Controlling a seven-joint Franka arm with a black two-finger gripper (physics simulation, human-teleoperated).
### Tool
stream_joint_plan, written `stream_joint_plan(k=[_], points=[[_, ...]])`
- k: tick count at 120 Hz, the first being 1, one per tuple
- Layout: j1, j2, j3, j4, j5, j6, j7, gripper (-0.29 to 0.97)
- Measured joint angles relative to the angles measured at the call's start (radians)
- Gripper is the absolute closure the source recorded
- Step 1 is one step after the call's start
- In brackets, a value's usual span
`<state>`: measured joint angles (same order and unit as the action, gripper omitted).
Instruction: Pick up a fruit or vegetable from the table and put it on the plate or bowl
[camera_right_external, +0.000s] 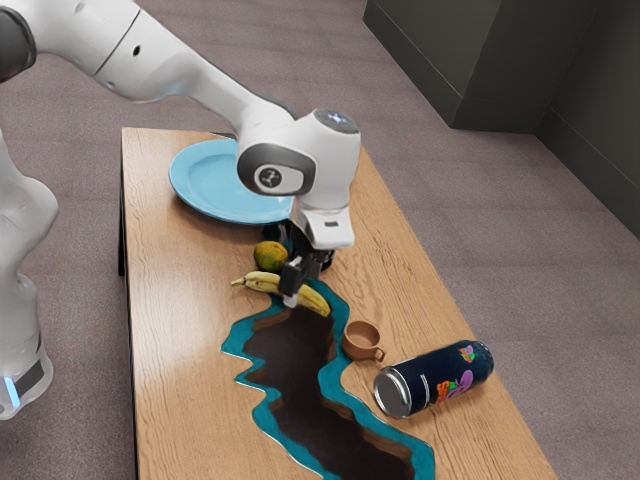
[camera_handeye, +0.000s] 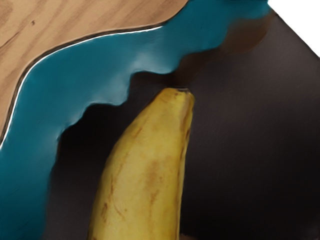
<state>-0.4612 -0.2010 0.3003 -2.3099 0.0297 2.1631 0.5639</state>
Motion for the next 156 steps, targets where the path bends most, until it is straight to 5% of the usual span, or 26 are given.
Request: stream_joint_plan(k=[50, 83, 156], points=[[0.004, 0.002, 0.0, -0.033, -0.006, 0.038, 0.059, 0.0], [0.005, 0.0, 0.015, -0.033, -0.003, 0.046, 0.066, 0.47], [-0.011, -0.018, 0.018, 0.064, 0.085, 0.052, 0.048, 0.52]])
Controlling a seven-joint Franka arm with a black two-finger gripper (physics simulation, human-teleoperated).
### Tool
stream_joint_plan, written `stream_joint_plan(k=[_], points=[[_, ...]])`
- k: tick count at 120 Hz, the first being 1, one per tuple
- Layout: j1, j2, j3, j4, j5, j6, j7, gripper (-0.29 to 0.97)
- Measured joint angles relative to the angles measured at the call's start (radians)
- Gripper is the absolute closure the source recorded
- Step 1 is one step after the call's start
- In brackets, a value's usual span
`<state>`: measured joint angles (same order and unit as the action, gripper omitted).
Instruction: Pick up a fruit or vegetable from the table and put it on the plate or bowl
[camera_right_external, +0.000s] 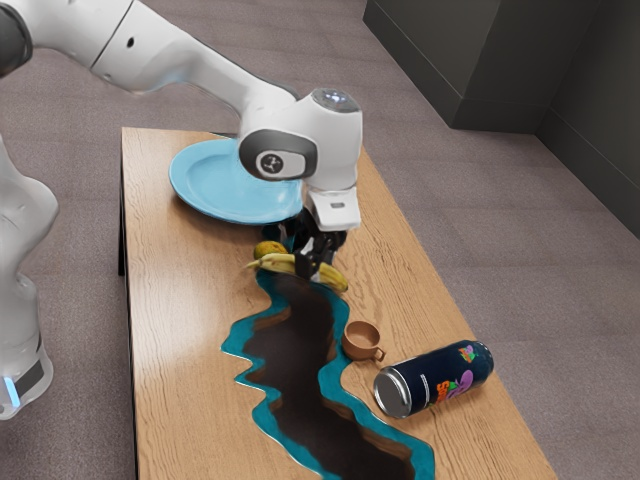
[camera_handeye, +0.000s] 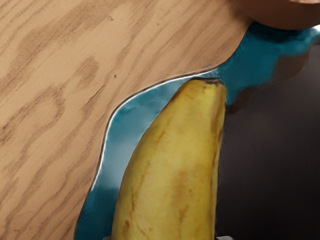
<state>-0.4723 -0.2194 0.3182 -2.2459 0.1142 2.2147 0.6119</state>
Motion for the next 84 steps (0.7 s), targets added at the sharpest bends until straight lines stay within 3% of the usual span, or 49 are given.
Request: stream_joint_plan(k=[24, 68, 84], points=[[-0.012, 0.001, 0.0, 0.099, 0.037, -0.031, -0.004, 0.52], [-0.003, 0.014, 0.003, 0.424, 0.107, -0.166, -0.002, 0.54], [0.069, -0.004, 0.003, 0.502, 0.113, -0.258, -0.004, 0.55]])
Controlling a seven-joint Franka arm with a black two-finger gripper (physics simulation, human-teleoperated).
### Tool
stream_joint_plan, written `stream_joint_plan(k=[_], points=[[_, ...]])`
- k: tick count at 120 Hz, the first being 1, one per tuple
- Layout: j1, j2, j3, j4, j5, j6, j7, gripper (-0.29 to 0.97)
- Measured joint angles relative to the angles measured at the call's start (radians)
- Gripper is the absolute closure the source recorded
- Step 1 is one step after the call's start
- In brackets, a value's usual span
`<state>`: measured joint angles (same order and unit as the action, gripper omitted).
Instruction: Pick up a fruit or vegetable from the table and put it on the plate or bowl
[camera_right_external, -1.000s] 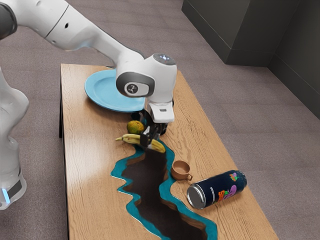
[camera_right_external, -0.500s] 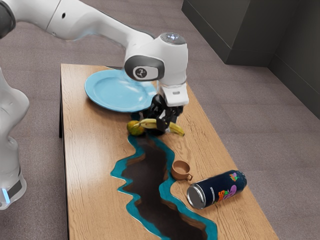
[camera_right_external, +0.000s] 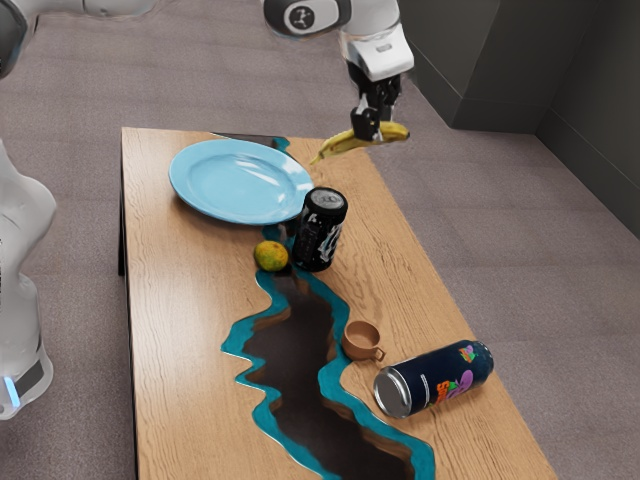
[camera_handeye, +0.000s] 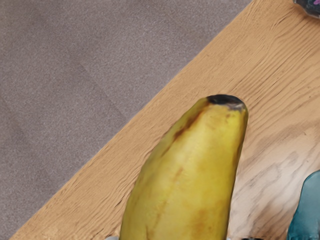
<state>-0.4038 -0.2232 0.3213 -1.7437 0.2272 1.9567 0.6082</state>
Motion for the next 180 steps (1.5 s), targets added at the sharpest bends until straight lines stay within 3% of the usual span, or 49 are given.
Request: stream_joint_plan(k=[13, 55, 80, 93, 122, 180], points=[[0.067, -0.002, -0.001, 0.047, -0.003, -0.069, -0.003, 0.54], [0.09, -0.123, -0.012, 0.04, -0.037, -0.341, -0.097, 0.54], [0.141, -0.126, -0.017, 0.047, -0.075, -0.449, -0.172, 0.55], [0.237, -0.126, -0.077, 0.044, -0.093, -0.489, -0.2, 0.55], [0.408, -0.045, -0.083, 0.033, -0.144, -0.539, -0.229, 0.55], [0.501, -0.04, 0.086, -0.11, -0.152, -0.554, -0.221, 0.55]])
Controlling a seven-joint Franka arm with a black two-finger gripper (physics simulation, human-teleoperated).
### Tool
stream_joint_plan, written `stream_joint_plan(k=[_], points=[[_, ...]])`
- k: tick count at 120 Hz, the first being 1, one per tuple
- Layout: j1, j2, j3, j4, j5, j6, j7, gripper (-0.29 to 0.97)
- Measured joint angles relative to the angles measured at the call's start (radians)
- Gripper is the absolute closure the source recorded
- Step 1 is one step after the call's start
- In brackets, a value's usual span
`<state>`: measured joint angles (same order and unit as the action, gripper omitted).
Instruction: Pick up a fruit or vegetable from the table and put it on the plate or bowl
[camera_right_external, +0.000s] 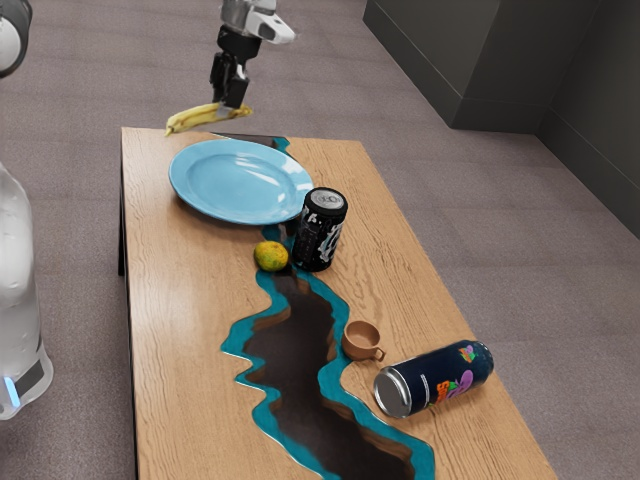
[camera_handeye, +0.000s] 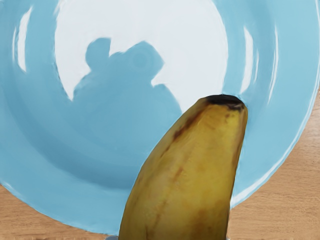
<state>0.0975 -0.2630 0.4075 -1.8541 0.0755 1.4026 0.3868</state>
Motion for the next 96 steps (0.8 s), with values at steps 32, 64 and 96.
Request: stream_joint_plan(k=[32, 64, 96], points=[[0.015, 0.142, 0.006, 0.047, -0.009, 0.083, 0.031, 0.52], [-0.034, 0.24, 0.0, 0.122, -0.038, 0.135, 0.069, 0.52], [-0.093, 0.251, 0.029, 0.119, -0.066, 0.177, 0.11, 0.2]])
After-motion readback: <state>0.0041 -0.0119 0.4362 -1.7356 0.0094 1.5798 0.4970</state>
